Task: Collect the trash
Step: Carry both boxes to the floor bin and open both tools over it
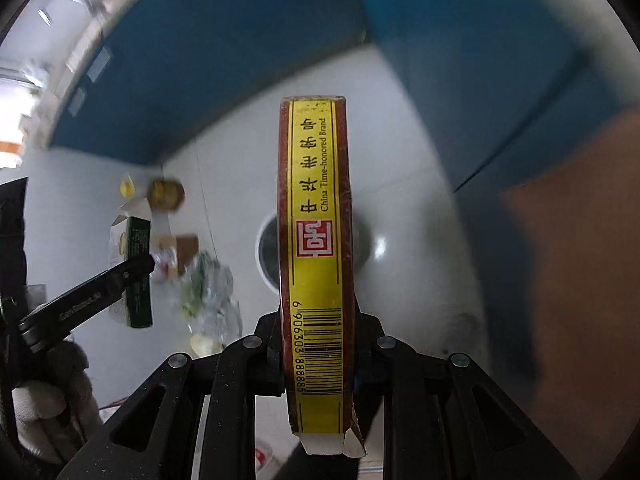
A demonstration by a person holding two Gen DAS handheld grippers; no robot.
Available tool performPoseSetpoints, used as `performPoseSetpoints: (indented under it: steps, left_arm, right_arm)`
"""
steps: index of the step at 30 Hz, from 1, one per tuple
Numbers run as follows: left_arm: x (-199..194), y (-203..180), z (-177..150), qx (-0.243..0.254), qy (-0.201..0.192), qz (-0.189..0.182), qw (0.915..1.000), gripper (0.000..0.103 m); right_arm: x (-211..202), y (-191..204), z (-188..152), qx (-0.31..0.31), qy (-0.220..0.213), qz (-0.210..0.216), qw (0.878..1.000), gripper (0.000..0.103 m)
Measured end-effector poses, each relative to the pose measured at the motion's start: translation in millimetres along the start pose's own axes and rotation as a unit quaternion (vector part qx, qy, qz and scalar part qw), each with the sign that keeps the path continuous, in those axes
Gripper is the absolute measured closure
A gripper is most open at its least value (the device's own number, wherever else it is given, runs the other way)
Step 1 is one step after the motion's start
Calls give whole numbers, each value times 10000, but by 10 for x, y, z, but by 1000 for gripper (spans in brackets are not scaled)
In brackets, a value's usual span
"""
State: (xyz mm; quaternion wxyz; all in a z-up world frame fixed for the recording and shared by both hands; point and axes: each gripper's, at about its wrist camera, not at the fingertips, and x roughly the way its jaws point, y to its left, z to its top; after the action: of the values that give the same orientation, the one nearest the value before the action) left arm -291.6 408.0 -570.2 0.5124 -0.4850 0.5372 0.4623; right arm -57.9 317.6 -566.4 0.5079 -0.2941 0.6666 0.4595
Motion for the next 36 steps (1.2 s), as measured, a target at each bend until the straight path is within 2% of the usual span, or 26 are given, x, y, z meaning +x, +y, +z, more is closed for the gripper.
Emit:
performPoseSetpoints:
  steps: [2, 4, 5, 6, 9, 11, 12, 13, 15, 17, 18, 19, 21, 22, 26, 33, 36]
  left_arm:
    - [644, 176, 84, -135, 324, -128, 9993, 37]
    - [1356, 293, 190, -230, 666, -292, 9971, 37]
    - [1543, 323, 229, -231, 761, -341, 9962, 37]
    - [1856, 341, 273, -264, 914, -448, 9945, 37]
    - [2274, 493, 332, -300, 1044, -495, 9929, 34]
    - [2403, 562, 355, -358, 1021, -424, 9932, 22]
    - [2422, 599, 360, -447, 1000, -391, 9932, 7]
    - [2405, 620, 360, -523, 974, -396, 9931, 5]
    - [2338, 758, 354, -687, 881, -298, 9933, 5]
    - [2194, 844, 297, -763, 752, -113, 9942, 5]
    - [2114, 872, 273, -767, 663, 21, 9948, 5]
    - [1989, 900, 236, -766, 516, 188, 9955, 5]
    - [1734, 888, 152, -770, 304, 427, 9957, 5]
    - [1576, 889, 95, -777, 184, 518, 9955, 5]
    - [1028, 877, -79, -770, -139, 731, 9943, 5]
    - [-203, 735, -491, -599, -660, 683, 9937, 5]
    - [-726, 660, -699, -557, -859, 590, 9930, 5]
  right_arm:
    - [917, 22, 88, 65, 399, 41, 9992, 81]
    - [1577, -10, 170, 76, 697, 123, 9975, 81]
    - [1995, -33, 191, 64, 879, 109, 9961, 81]
    - [2227, -59, 201, 61, 1000, 141, 9949, 81]
    - [2938, -102, 285, 31, 1293, 85, 9916, 80]
    - [3262, -71, 351, -122, 1412, -61, 9899, 65]
    - [3364, -91, 389, -144, 1411, -143, 9898, 43]
    - [3417, -90, 405, -146, 1395, -171, 9900, 29]
    - [3496, -86, 426, -171, 1355, -344, 9900, 26]
    - [3442, 17, 476, -201, 1260, -543, 9903, 16]
    - [3366, 10, 487, -282, 1189, -684, 9901, 8]
    - [3262, 67, 475, -425, 1057, -902, 9894, 5]
    - [3001, 217, 446, -742, 759, -1291, 9859, 4]
    - [2850, 318, 431, -842, 623, -1407, 9845, 0]
    - [2208, 676, 344, -1116, 184, -1731, 9784, 0]
    - [846, 1020, -22, -1365, -258, -1668, 9762, 0]
    - [250, 1145, -211, -1482, -399, -1498, 9767, 0]
